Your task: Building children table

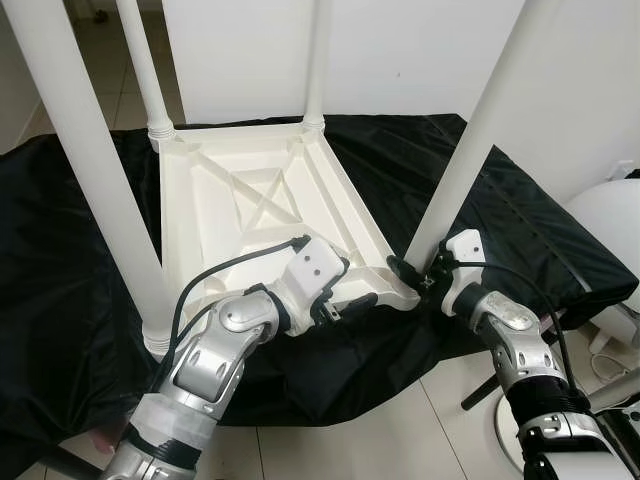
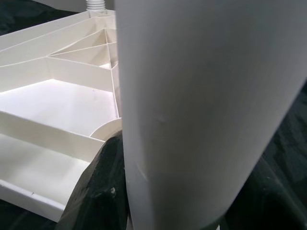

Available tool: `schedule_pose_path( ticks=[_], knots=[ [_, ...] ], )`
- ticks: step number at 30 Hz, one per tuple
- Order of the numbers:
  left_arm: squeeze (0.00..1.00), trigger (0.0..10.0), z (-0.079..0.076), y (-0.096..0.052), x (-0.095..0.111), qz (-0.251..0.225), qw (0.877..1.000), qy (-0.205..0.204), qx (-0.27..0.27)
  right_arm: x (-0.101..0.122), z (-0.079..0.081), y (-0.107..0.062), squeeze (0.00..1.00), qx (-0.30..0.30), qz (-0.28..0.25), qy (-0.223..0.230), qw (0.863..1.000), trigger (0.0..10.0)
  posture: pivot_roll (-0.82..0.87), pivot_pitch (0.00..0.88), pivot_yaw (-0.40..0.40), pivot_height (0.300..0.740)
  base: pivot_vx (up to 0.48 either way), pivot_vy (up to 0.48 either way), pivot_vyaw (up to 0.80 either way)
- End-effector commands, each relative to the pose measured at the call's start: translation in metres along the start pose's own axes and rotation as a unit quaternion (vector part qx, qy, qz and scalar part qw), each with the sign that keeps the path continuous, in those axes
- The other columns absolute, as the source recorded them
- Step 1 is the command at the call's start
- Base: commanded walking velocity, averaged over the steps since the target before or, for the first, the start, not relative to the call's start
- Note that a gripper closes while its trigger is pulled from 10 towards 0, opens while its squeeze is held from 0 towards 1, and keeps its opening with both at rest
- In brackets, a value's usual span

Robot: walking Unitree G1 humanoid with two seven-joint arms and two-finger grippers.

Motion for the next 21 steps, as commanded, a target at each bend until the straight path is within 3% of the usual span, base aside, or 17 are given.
schedule_pose_path(
  ticks=[1,9,10,14,17,19,20,21],
  knots=[
    [0.00,10.0,-0.002,0.000,0.000,0.003,1.000,0.005,0.001,-0.010,0.002,-0.001,0.00,-0.047,0.007,0.031,0.998,10.0,0.00,0.000,-0.040,0.740,0.000,0.000,0.00],
    [0.00,10.0,-0.004,0.000,0.000,0.003,1.000,0.004,-0.001,-0.008,0.004,0.001,0.00,-0.086,-0.004,0.045,0.995,10.0,0.00,0.000,-0.035,0.740,0.000,0.000,0.00],
    [0.00,10.0,-0.006,0.000,-0.001,0.004,1.000,0.003,-0.007,-0.007,0.012,0.003,0.00,-0.159,-0.018,0.066,0.985,10.0,-0.01,0.000,-0.029,0.740,0.000,0.000,0.00],
    [0.00,10.0,-0.006,0.000,-0.001,0.005,1.000,0.002,-0.009,-0.007,0.015,0.003,0.00,-0.191,-0.025,0.075,0.978,10.0,-0.01,0.000,-0.029,0.740,0.000,0.000,0.00],
    [0.00,10.0,-0.008,-0.001,-0.002,0.006,1.000,0.001,-0.011,-0.009,0.023,0.003,0.00,-0.270,-0.040,0.104,0.956,10.0,-0.01,0.000,-0.029,0.740,0.000,0.000,0.00],
    [0.00,10.0,-0.008,-0.001,-0.002,0.006,1.000,0.001,-0.011,-0.009,0.023,0.003,0.00,-0.270,-0.040,0.104,0.956,10.0,-0.01,0.000,-0.029,0.740,0.000,0.000,0.00],
    [0.00,10.0,-0.009,-0.001,-0.002,0.006,1.000,0.001,-0.012,-0.009,0.028,0.003,0.00,-0.313,-0.052,0.115,0.941,10.0,-0.01,0.000,-0.030,0.740,0.000,0.000,0.00],
    [0.00,10.0,-0.009,-0.001,-0.002,0.006,1.000,0.001,-0.012,-0.009,0.028,0.003,0.00,-0.313,-0.052,0.115,0.941,10.0,-0.01,0.000,-0.030,0.740,0.000,0.000,0.00]
  ],
)
Point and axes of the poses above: a point about 5 cm out from each wrist's last joint towards the gripper, its own y axis pointing out of the wrist towards the gripper, its own x axis along the axis of the wrist's last joint, z = x × y, the point moved 2 cm from there along y, pointing out of the wrist towards the gripper, and after that the axes turned 12 degrees about y, right-handed, at the moved point
